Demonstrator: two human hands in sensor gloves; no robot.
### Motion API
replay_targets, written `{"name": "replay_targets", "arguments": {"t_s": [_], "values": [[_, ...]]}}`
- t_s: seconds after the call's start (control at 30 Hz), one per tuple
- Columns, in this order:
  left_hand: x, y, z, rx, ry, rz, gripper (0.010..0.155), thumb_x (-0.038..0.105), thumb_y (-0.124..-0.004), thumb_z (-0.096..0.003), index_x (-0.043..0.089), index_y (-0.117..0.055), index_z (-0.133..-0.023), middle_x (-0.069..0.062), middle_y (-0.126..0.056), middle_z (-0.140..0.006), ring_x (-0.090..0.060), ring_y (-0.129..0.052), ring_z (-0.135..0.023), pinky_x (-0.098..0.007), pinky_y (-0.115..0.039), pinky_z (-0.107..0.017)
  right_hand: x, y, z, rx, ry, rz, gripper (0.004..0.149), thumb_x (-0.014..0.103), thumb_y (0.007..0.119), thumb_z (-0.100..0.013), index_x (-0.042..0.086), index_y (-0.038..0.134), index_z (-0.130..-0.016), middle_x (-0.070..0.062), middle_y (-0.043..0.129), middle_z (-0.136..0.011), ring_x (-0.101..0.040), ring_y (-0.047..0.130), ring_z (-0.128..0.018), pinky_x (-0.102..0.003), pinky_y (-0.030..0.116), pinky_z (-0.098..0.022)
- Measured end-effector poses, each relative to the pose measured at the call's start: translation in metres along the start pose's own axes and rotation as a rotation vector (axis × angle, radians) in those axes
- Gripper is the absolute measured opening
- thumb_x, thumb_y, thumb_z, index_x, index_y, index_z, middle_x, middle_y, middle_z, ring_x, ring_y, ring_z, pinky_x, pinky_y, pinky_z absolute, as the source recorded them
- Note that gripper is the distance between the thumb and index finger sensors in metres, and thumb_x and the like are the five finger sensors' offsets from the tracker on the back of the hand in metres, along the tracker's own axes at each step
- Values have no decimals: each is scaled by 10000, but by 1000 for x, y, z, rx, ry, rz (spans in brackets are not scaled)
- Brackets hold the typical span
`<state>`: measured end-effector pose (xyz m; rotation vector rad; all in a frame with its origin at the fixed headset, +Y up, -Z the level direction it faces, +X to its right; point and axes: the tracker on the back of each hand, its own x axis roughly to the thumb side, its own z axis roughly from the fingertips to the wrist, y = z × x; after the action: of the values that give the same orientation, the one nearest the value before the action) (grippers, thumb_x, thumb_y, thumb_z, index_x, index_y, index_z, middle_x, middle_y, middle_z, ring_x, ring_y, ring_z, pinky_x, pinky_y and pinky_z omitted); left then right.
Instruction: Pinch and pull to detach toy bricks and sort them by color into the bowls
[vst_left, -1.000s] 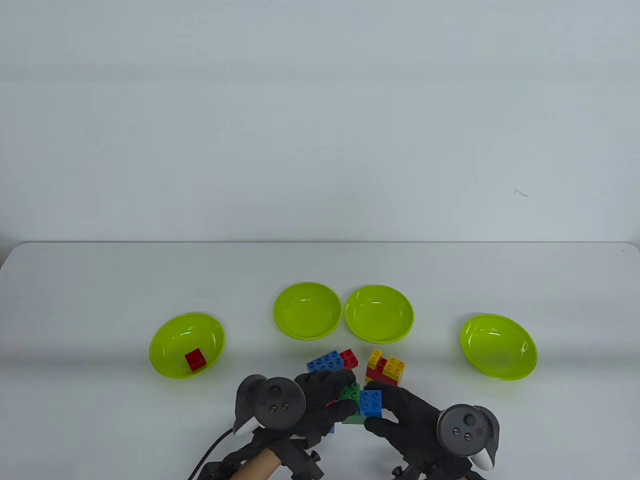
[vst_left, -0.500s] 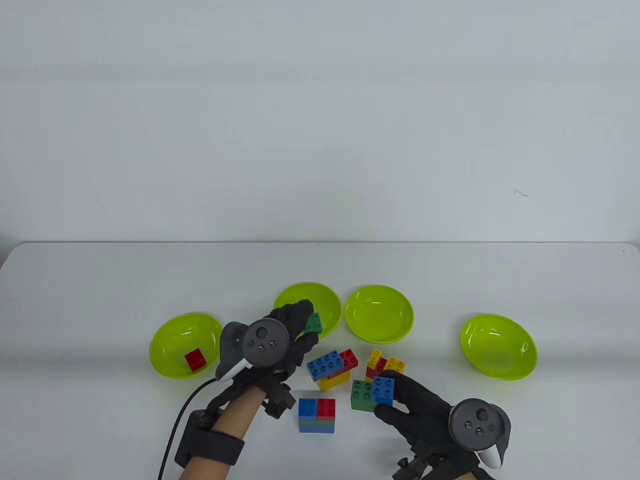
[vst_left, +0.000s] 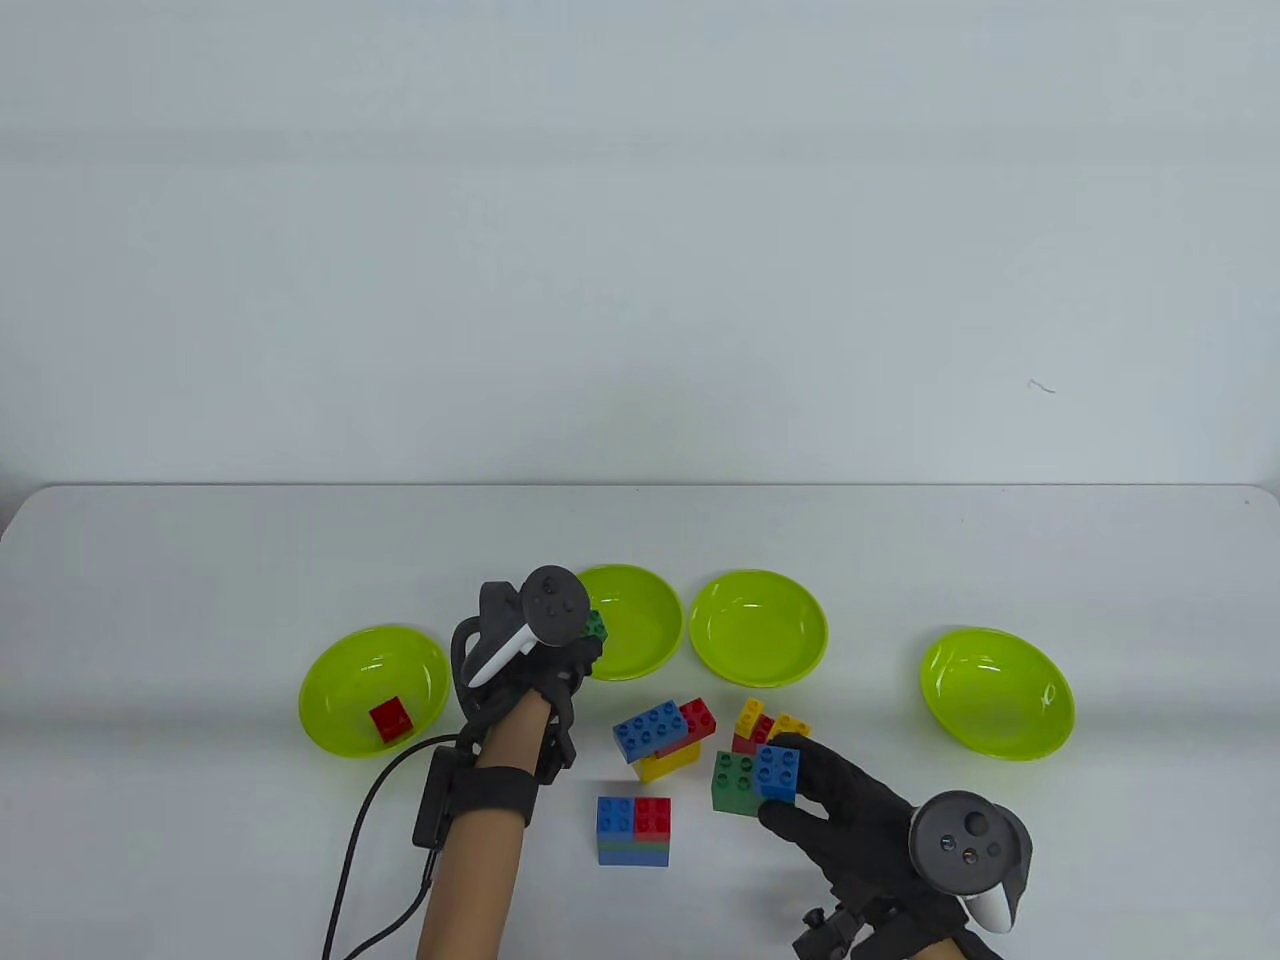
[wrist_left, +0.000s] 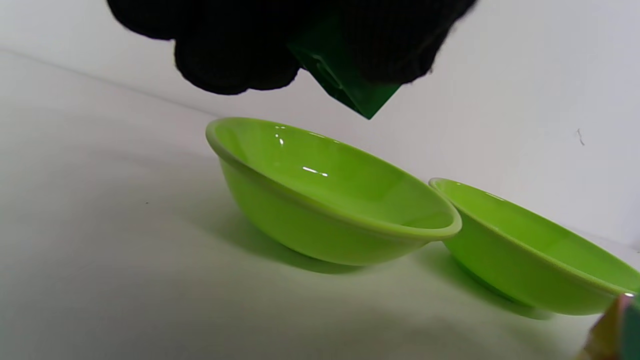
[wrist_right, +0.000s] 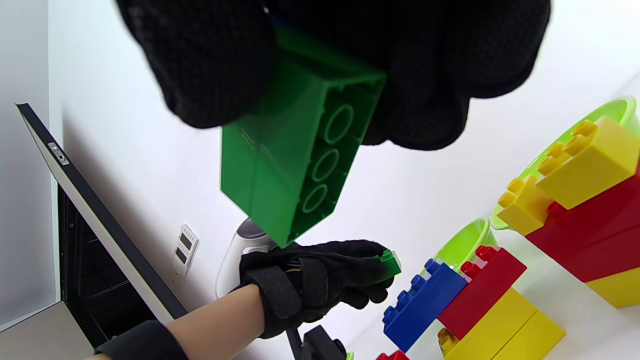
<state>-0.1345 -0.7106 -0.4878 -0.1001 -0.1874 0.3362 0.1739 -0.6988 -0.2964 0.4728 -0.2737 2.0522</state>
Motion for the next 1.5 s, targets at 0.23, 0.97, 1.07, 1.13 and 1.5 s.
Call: {"name": "replay_targets", "arguments": {"t_s": [0.23,0.97,1.07,1.13,1.5], "values": [[-4,4,7,23,-33,34,740,410,-751,-492,19,-509,-1072,-285,-635,-1024,-448,-707,-905,-595,-538,-696,-2,-1,-1,-1,9,0,621,367,825,-442,58,698,-965,-190,850,-891,-403,913,-738,-556,710,-598],[69,-9,156,41,-591,527,805,489,-733,-501,-19,-491,-1075,-328,-616,-1024,-489,-691,-900,-625,-528,-681,3,13,2,47,25,-121,625,378,817,-453,55,688,-972,-190,847,-893,-398,911,-741,-553,709,-600],[74,-14,159,53,-607,513,799,478,-751,-489,-19,-509,-1066,-320,-643,-1008,-476,-717,-882,-619,-548,-672,5,15,3,61,18,-129,624,377,818,-453,55,687,-972,-190,847,-893,-398,913,-738,-553,710,-599],[75,-16,160,43,-611,503,783,468,-752,-489,-16,-523,-1060,-315,-658,-997,-470,-730,-872,-616,-556,-667,6,16,3,65,15,-135,625,379,817,-453,54,689,-972,-188,848,-892,-398,912,-739,-553,710,-599],[74,-26,169,121,-612,520,681,443,-743,-478,-13,-663,-978,-277,-815,-865,-410,-864,-741,-587,-657,-603,10,25,5,99,5,-140,623,376,822,-451,53,692,-968,-192,852,-886,-402,914,-732,-555,710,-596]]}}
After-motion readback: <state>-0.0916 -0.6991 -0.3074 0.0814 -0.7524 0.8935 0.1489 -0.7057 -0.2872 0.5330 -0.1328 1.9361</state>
